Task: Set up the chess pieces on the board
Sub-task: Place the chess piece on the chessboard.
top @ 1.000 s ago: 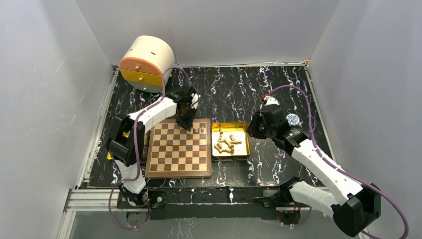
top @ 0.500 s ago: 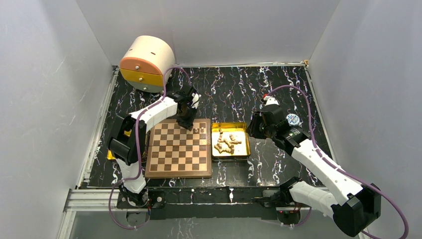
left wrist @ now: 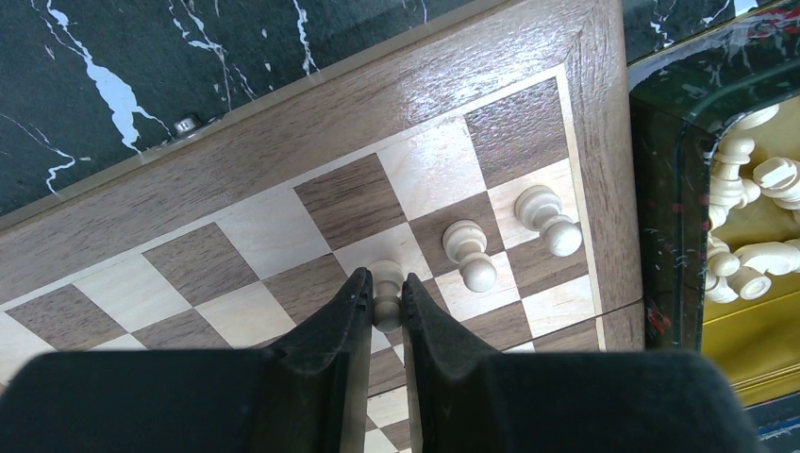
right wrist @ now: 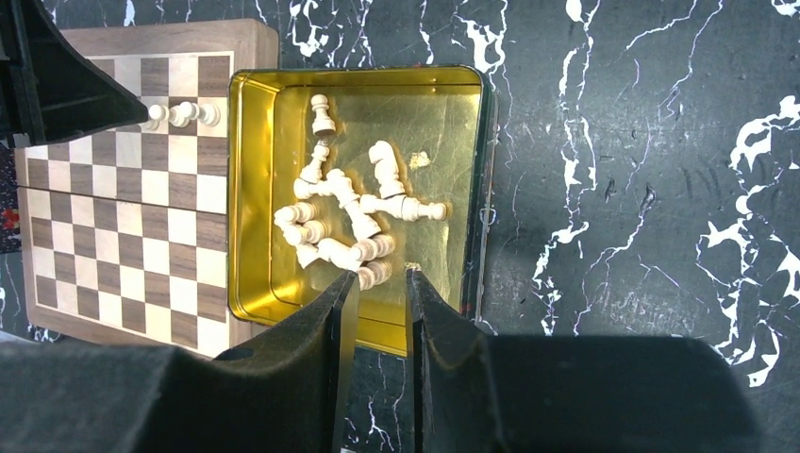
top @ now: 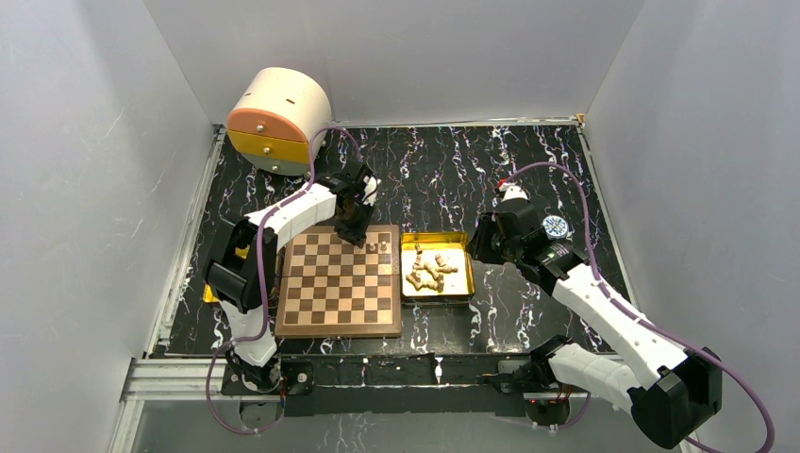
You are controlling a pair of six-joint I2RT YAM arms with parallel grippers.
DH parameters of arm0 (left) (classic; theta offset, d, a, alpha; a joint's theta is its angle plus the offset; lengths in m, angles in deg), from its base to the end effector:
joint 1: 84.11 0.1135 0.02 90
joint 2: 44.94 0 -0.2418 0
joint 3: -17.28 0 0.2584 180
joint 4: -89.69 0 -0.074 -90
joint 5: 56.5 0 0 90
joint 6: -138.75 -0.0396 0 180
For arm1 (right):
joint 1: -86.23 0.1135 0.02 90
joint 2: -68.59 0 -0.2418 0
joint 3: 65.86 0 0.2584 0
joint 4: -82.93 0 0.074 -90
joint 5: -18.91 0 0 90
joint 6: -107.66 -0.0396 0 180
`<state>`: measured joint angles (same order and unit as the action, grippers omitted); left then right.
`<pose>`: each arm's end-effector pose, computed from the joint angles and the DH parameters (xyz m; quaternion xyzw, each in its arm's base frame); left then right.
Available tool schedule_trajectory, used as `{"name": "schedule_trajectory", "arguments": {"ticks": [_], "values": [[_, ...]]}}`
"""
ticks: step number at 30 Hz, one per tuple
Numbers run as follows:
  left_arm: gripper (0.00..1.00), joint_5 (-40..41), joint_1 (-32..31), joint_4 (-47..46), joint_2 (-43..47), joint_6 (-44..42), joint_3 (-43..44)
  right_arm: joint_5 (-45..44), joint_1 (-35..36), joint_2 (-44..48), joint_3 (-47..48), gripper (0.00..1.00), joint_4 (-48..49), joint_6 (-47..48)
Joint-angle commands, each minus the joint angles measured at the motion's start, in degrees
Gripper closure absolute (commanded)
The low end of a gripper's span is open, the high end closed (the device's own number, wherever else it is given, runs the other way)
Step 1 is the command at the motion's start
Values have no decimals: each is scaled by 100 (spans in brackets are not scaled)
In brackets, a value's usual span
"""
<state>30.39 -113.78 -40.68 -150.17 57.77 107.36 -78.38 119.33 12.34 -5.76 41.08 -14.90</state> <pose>0.3303 -0.1906 0.1766 0.1807 0.9587 -0.0973 0.1971 0.1977 0.1229 0.2622 0.0236 0.8971 0.1892 0.3986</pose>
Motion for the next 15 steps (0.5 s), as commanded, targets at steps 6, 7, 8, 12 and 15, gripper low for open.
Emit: {"name": "schedule_trajectory", "arguments": {"ticks": [6, 7, 8, 12, 15], "values": [[92, -53, 23, -50, 29, -6, 93, 43, -7, 44, -31, 67, 257, 39], [92, -51, 23, -51, 41, -5, 92, 43, -6, 45, -35, 67, 265, 32], [92, -53, 23, -65, 58, 4, 86, 50, -13, 38, -43, 67, 274, 30], [86, -84, 17, -71, 77, 12, 82, 70, -7, 17, -45, 67, 286, 30], [81, -89, 22, -93, 100, 4, 81, 79, -6, 15, -36, 67, 276, 30]]}}
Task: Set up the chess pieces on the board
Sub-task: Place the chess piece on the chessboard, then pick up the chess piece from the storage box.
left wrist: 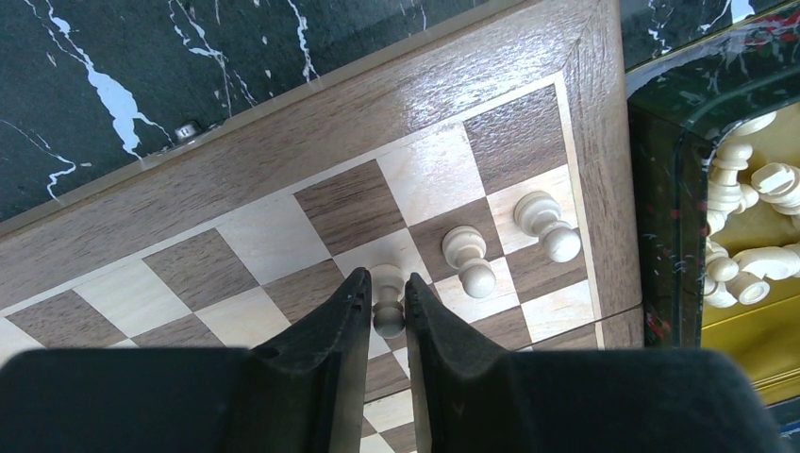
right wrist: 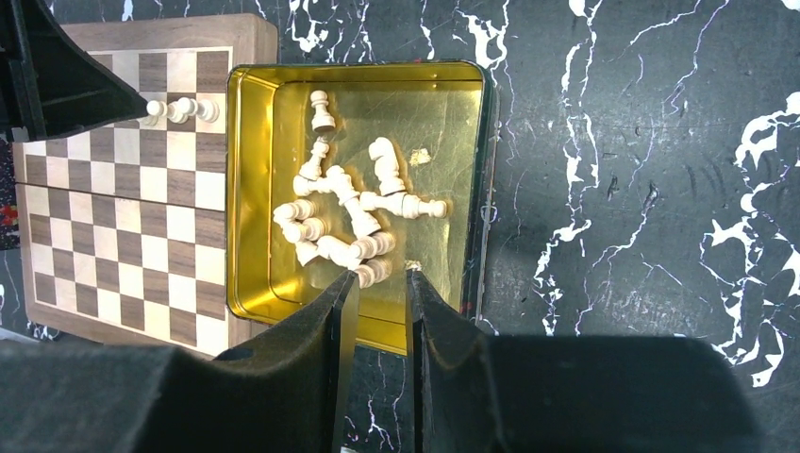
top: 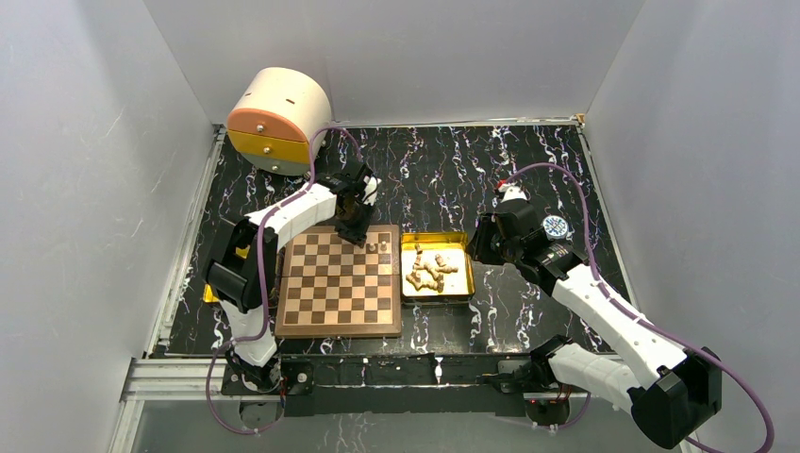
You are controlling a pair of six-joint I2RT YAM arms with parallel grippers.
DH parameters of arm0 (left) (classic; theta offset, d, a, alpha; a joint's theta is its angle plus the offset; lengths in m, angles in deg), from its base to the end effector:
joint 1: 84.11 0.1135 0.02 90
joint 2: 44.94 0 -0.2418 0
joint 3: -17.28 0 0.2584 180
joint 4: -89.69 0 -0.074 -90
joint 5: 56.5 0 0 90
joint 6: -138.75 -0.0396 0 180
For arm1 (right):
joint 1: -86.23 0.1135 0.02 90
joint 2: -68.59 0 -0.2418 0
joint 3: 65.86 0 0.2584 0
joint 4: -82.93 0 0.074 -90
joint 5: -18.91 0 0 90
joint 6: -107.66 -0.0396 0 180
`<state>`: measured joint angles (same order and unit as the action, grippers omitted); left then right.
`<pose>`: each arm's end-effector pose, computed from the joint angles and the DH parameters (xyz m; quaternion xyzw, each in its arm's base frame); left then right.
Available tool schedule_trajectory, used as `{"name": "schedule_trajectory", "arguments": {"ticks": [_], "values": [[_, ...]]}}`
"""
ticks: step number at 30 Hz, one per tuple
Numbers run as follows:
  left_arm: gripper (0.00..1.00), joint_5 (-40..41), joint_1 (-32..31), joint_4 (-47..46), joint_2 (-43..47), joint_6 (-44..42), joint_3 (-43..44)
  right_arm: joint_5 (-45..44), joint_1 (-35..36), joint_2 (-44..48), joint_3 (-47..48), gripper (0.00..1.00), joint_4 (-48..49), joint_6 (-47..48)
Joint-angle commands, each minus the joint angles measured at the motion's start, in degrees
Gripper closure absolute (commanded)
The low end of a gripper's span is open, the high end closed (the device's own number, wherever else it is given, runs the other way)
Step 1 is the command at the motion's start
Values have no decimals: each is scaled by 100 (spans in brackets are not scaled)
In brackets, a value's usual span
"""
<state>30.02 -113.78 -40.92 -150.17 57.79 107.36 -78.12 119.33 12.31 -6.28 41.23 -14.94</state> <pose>0.3305 -0.1911 0.1768 0.1812 0.9580 -0.1009 0.1980 0.1974 0.1229 0.2591 0.0228 0.8987 0.1893 0.3949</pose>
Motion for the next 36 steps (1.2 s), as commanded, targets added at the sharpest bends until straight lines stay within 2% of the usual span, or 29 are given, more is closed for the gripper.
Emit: {"name": "schedule_trajectory", "arguments": {"ticks": [1, 13, 16, 20, 25, 28, 31, 36], "values": [[81, -55, 22, -72, 114, 2, 85, 59, -7, 8, 17, 67, 261, 41], [75, 257, 23, -7, 492, -24, 225, 422, 1, -214, 31, 67, 365, 49], [74, 714, 31, -240, 776, 131, 141, 573, 0, -342, 76, 67, 420, 73], [72, 864, 167, -530, 1159, 265, 47, 817, 32, -524, 150, 67, 545, 78], [69, 181, 656, -1237, 1903, 603, -367, 882, 282, -868, 253, 67, 684, 32], [56, -555, 885, -1722, 2302, 685, -740, 741, 460, -1199, 392, 67, 496, -103], [50, -1007, 919, -2006, 2593, 551, -1052, 557, 695, -1486, 421, 67, 383, -249], [49, -850, 919, -2137, 2974, 353, -1629, 304, 994, -1897, 438, 67, 342, -402]]}}
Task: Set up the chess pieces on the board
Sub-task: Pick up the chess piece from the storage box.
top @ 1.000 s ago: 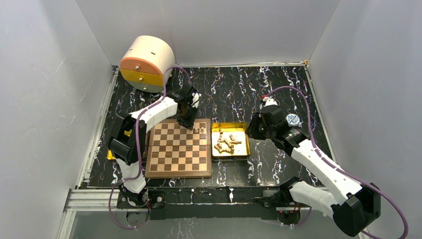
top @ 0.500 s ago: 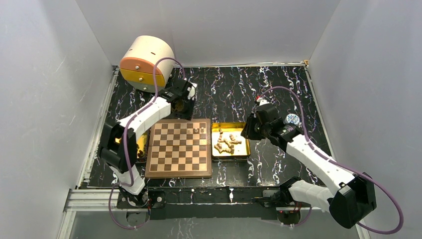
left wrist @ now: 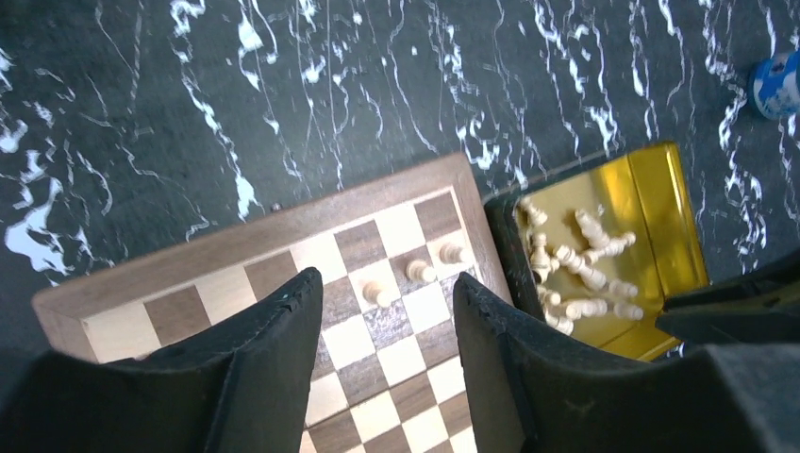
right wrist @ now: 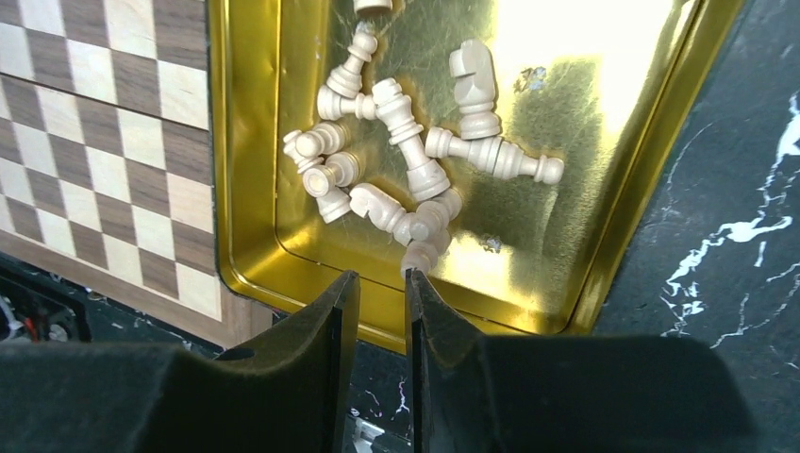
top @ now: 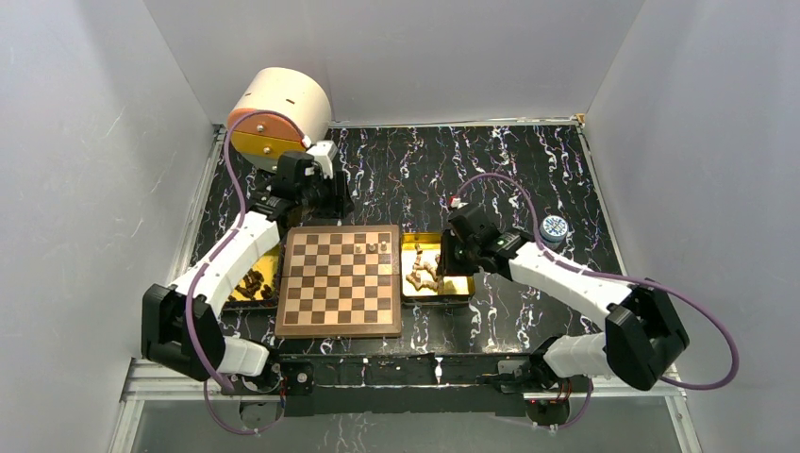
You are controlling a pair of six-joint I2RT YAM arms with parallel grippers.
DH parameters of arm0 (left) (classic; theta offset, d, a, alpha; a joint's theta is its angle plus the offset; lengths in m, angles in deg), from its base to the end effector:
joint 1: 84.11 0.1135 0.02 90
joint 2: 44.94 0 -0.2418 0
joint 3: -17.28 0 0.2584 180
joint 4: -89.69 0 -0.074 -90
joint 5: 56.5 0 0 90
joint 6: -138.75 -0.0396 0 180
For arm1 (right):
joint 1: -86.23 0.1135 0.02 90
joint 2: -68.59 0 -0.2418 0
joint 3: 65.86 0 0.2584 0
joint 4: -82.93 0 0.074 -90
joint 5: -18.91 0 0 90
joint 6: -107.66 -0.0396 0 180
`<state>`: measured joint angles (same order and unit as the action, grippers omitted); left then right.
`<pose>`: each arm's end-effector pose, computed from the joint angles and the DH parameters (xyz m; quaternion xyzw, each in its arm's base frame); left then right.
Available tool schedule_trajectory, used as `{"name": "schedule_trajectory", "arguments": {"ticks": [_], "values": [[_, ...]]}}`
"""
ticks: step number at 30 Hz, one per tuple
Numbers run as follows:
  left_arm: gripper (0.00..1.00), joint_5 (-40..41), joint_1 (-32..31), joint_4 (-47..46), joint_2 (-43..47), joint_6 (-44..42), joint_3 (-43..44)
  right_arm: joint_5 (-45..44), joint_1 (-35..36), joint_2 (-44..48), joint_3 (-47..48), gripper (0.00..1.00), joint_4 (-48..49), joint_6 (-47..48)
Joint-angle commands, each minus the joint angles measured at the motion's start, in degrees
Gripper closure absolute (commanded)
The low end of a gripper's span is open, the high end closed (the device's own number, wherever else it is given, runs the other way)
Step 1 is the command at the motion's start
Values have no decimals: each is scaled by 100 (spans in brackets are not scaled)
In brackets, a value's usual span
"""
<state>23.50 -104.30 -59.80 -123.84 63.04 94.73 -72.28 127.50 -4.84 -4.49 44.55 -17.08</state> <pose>0.3051 -0.1195 0.2844 0.0871 0.8678 -0.2160 0.4390 0.2080 0.1815 0.2037 -0.0501 0.9396 0.2007 0.2727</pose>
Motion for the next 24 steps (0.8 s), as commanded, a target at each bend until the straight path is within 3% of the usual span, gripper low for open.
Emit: {"name": "schedule_trajectory", "arguments": {"ticks": [1, 9, 24], "values": [[48, -140, -29, -285, 425, -224, -503, -335, 209, -260, 286, 67, 8, -190], [47, 579, -29, -72, 859, -618, -908, -680, 354, -817, 590, 66, -144, -122], [46, 736, -29, -103, 1015, -716, -973, -1085, 502, -988, 1139, 65, -567, -79]]}}
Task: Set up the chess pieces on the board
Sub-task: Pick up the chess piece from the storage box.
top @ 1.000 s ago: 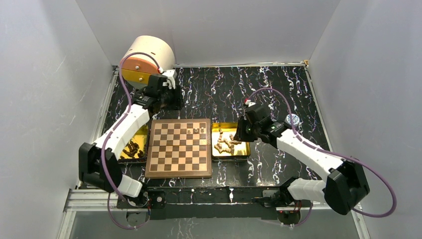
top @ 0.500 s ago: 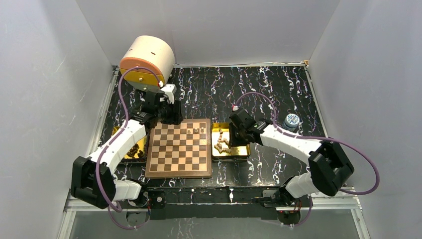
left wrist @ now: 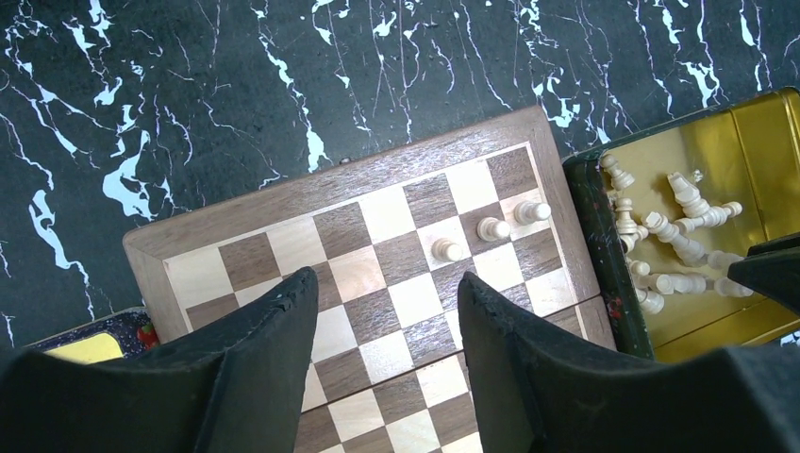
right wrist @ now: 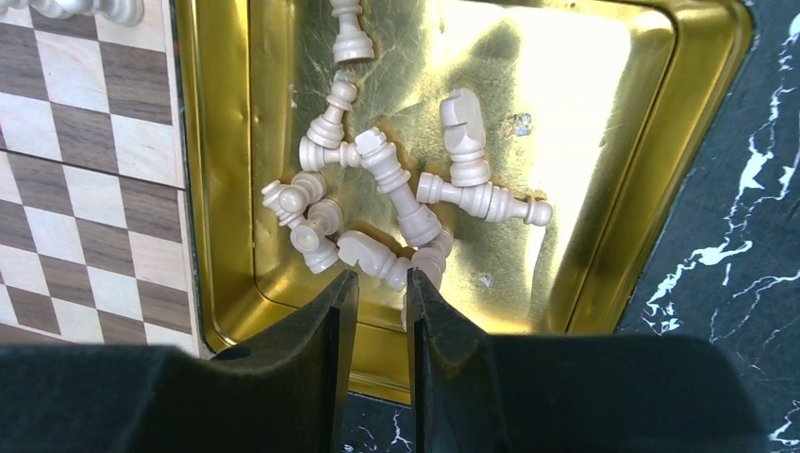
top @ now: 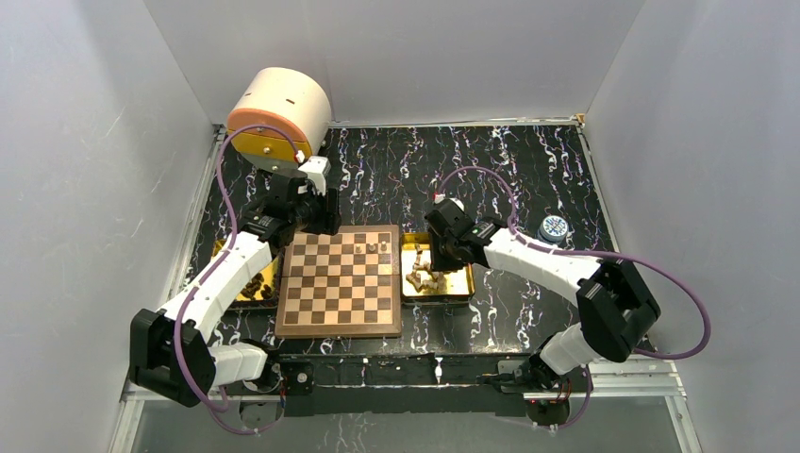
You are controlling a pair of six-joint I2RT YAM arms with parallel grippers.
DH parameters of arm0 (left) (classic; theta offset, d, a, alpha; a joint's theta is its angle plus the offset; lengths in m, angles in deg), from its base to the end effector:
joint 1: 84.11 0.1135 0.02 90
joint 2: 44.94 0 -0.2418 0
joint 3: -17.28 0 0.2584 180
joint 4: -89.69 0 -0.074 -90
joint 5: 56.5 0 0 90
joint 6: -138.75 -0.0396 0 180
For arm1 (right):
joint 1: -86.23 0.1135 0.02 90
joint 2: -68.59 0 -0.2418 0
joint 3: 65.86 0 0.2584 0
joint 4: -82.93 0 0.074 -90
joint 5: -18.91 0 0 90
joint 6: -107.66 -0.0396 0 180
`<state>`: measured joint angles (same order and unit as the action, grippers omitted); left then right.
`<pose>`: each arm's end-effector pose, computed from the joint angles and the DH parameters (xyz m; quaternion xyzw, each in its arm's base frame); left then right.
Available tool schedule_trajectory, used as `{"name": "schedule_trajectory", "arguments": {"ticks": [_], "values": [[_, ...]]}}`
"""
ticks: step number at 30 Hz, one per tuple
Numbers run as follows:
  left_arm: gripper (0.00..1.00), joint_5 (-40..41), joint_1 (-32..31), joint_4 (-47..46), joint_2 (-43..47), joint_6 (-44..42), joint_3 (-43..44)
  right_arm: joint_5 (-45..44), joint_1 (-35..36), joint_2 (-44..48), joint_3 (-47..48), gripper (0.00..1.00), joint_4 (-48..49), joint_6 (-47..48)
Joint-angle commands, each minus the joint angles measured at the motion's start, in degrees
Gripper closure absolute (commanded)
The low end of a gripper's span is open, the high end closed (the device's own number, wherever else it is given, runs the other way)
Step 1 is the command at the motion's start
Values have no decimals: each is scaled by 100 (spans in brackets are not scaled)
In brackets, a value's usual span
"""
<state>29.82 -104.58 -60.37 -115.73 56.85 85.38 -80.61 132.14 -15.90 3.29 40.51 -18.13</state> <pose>0.2747 -0.1053 0.2685 0.1098 0.8701 -0.1457 0.4580 0.2178 0.2154 0.1902 -0.0615 0.9557 0.1207 0.2614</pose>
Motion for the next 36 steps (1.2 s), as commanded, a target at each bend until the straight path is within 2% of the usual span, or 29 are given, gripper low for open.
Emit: {"name": "schedule_trajectory", "arguments": {"ticks": [1, 16, 36], "values": [[45, 98, -1, -51, 213, -106, -36, -318, 45, 127, 360, 65, -167, 42], [44, 113, -5, -28, 241, -151, -45, -409, 40, -258, 115, 64, -88, 151], [43, 157, -1, -3, 318, -186, -52, -358, 58, -367, 210, 69, -247, 73]]}}
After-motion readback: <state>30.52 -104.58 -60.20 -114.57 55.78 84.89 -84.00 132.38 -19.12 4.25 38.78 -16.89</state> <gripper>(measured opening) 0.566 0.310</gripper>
